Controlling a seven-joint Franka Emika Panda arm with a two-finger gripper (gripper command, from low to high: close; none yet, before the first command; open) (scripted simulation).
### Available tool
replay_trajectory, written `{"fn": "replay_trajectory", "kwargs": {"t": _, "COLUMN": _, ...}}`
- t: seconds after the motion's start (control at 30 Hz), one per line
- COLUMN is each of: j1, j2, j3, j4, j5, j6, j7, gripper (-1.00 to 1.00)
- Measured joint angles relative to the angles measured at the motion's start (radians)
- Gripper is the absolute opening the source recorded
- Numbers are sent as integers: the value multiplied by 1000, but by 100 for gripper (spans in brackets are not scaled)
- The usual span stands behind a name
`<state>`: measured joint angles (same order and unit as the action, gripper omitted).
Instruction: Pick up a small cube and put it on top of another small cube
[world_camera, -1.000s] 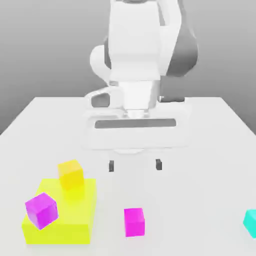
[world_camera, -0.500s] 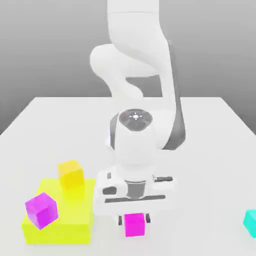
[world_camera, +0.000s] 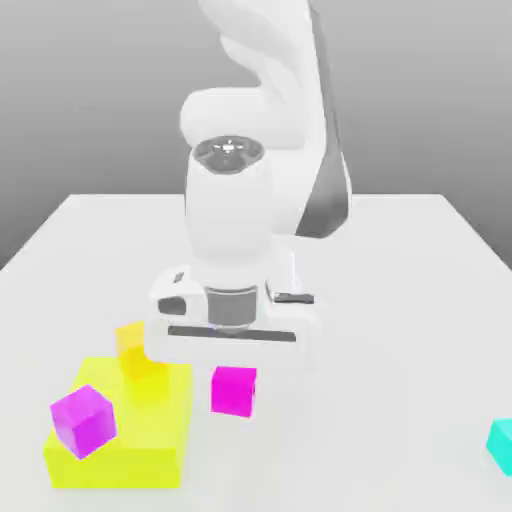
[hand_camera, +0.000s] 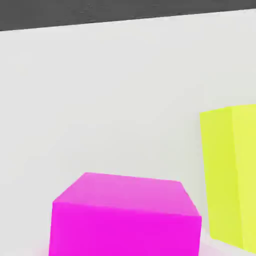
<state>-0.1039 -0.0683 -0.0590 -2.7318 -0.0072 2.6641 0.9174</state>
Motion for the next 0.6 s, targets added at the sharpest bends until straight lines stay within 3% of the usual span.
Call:
{"fn": "replay_trajectory", "kwargs": {"t": 0.3, "j1": -229, "j2": -323, "j3": -50, "j4": -86, "j5": -51, "j6": -236, "j7": 344, "gripper": -100}}
{"fn": "replay_trajectory", "kwargs": {"t": 0.47, "j1": -253, "j2": -210, "j3": -59, "j4": -126, "j5": -50, "j6": -82, "j7": 373, "gripper": -100}}
{"fn": "replay_trajectory", "kwargs": {"t": 0.5, "j1": -253, "j2": -178, "j3": -60, "j4": -134, "j5": -49, "j6": -44, "j7": 372, "gripper": 100}}
{"fn": "replay_trajectory", "kwargs": {"t": 0.6, "j1": -253, "j2": -178, "j3": -60, "j4": -134, "j5": -49, "j6": -44, "j7": 372, "gripper": 100}}
